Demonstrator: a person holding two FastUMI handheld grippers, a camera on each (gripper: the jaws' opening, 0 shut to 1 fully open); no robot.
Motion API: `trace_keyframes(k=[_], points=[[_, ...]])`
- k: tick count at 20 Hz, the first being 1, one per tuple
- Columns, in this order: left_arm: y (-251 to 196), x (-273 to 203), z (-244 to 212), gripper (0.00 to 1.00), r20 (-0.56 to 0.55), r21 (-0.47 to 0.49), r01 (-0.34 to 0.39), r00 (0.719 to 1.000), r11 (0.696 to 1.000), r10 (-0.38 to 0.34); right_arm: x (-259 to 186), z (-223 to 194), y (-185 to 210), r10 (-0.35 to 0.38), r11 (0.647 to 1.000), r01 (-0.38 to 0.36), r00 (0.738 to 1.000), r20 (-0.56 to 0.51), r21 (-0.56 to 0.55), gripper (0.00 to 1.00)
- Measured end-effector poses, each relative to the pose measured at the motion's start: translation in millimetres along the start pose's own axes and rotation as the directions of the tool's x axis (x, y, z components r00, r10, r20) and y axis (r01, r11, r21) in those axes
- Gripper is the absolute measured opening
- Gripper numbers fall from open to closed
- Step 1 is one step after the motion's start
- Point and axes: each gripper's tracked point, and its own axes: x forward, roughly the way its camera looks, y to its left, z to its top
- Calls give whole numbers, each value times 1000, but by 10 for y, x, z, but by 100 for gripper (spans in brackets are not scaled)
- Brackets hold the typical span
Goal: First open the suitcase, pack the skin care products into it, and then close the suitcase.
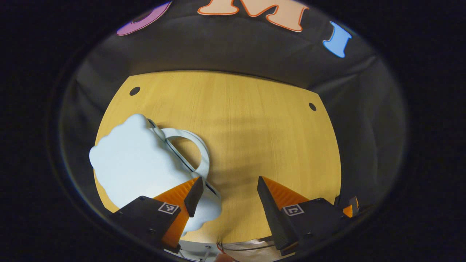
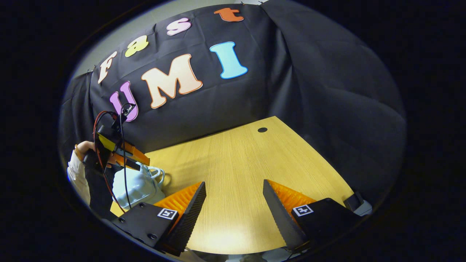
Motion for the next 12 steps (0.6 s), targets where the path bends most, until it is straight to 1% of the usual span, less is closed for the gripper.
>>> trace_keyframes(k=[1,4,7,9,10,12], points=[[-60,-36,-79,88,12,5,2,1000,1000,-2,-16,28,4,9,1000,-9,1000,5,-4,99],[-286,-200,-250,90,51,38,9,999,999,-11,-51,94,8,32,999,-32,999,20,-35,99],[-540,-370,-415,90,81,48,67,994,997,-71,-68,205,96,67,997,-65,997,36,-52,99],[-633,-463,-499,90,111,44,87,990,995,-91,-90,239,163,91,994,-88,995,41,-61,98],[-654,-504,-543,90,129,53,85,987,995,-91,-101,255,191,101,993,-98,994,43,-68,99],[-643,-569,-666,90,153,47,56,986,997,-63,-136,291,245,122,990,-118,991,51,-84,98]])
